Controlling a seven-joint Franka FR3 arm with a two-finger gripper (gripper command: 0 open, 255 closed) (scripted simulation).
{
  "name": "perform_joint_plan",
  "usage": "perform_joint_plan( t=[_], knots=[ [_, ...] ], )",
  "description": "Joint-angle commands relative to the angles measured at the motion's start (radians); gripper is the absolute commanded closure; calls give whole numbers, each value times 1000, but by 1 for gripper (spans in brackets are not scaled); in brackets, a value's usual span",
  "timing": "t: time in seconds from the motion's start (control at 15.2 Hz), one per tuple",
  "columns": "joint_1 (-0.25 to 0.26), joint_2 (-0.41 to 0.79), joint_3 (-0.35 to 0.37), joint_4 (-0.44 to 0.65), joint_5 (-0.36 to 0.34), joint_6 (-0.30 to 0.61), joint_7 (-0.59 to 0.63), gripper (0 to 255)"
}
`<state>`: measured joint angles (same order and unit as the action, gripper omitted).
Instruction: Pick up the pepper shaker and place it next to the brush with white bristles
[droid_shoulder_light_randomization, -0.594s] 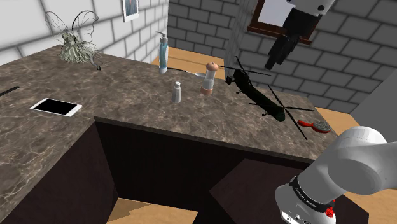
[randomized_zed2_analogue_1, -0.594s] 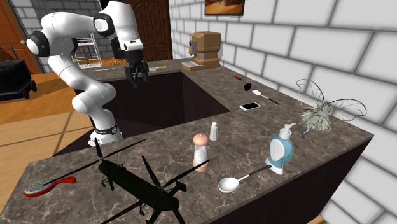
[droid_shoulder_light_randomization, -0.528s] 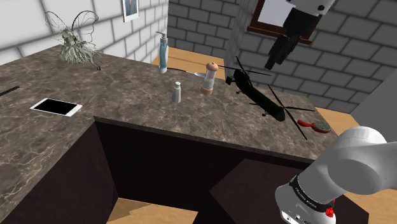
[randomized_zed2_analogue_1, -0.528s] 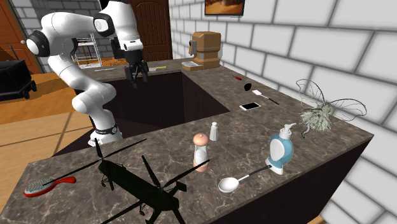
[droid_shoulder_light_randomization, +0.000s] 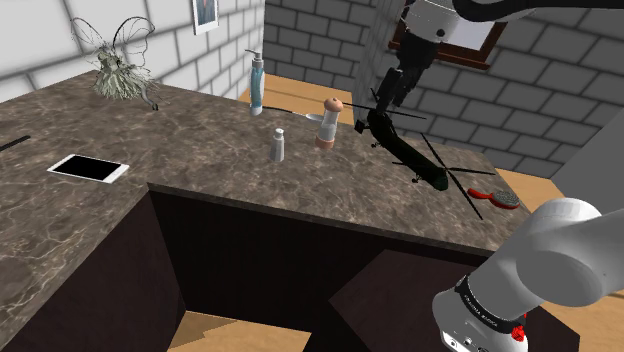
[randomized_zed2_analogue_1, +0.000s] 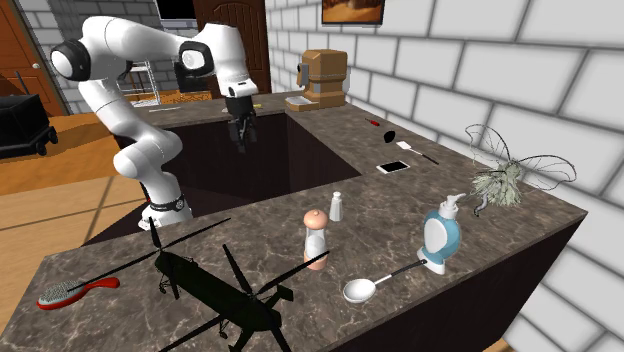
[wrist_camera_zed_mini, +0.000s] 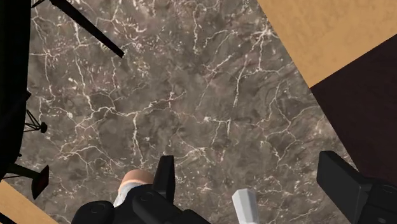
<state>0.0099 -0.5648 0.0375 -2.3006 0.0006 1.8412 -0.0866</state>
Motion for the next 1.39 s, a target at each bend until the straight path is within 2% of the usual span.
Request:
perform_joint_plan(
  t=[0.0, 0.66, 1.32],
  knots=[
    [4, 67, 5, 14, -3, 60, -6, 0],
    [25, 421, 46, 175, -32, 273, -6, 0],
    [58, 792, 73, 465, -101, 371, 10, 0]
  ],
)
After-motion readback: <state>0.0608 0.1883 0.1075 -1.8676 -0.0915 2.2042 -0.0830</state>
